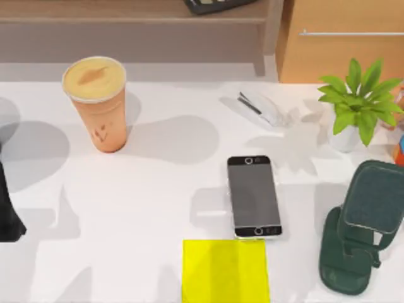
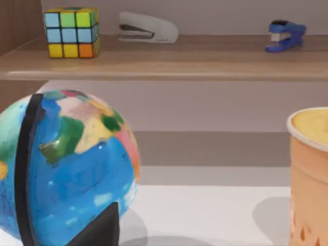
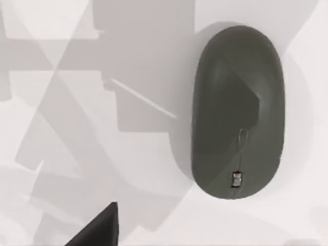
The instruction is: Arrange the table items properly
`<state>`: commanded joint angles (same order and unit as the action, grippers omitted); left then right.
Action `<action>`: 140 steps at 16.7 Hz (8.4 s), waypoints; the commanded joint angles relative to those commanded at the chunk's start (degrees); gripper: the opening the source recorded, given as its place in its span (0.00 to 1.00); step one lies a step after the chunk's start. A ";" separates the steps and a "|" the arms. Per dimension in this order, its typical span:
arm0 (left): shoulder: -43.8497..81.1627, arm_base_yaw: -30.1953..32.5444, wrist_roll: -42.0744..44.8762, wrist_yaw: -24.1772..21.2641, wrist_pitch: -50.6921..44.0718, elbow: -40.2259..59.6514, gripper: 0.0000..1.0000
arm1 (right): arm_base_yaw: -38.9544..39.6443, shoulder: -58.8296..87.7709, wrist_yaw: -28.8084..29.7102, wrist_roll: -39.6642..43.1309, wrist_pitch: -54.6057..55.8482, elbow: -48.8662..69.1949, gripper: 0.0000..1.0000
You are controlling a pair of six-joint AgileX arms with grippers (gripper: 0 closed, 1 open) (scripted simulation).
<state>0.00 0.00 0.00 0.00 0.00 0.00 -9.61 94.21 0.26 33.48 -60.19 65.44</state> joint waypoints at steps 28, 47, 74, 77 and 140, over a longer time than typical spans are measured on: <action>0.00 0.00 0.00 0.00 0.00 0.00 1.00 | -0.10 10.19 0.04 0.35 20.07 -10.92 0.55; 0.00 0.00 0.00 0.00 0.00 0.00 1.00 | -0.02 8.25 -0.60 -0.14 16.72 -9.41 0.00; 0.00 0.00 0.00 0.00 0.00 0.00 1.00 | 36.33 -2.02 -15.26 34.67 8.65 27.61 0.00; 0.00 0.00 0.00 0.00 0.00 0.00 1.00 | 47.00 2.55 -15.17 49.22 8.96 27.39 0.00; 0.00 0.00 0.00 0.00 0.00 0.00 1.00 | 58.54 26.20 2.85 42.27 2.76 22.54 1.00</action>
<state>0.00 0.00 0.00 0.00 0.00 0.00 48.93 120.41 3.10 75.75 -57.43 87.98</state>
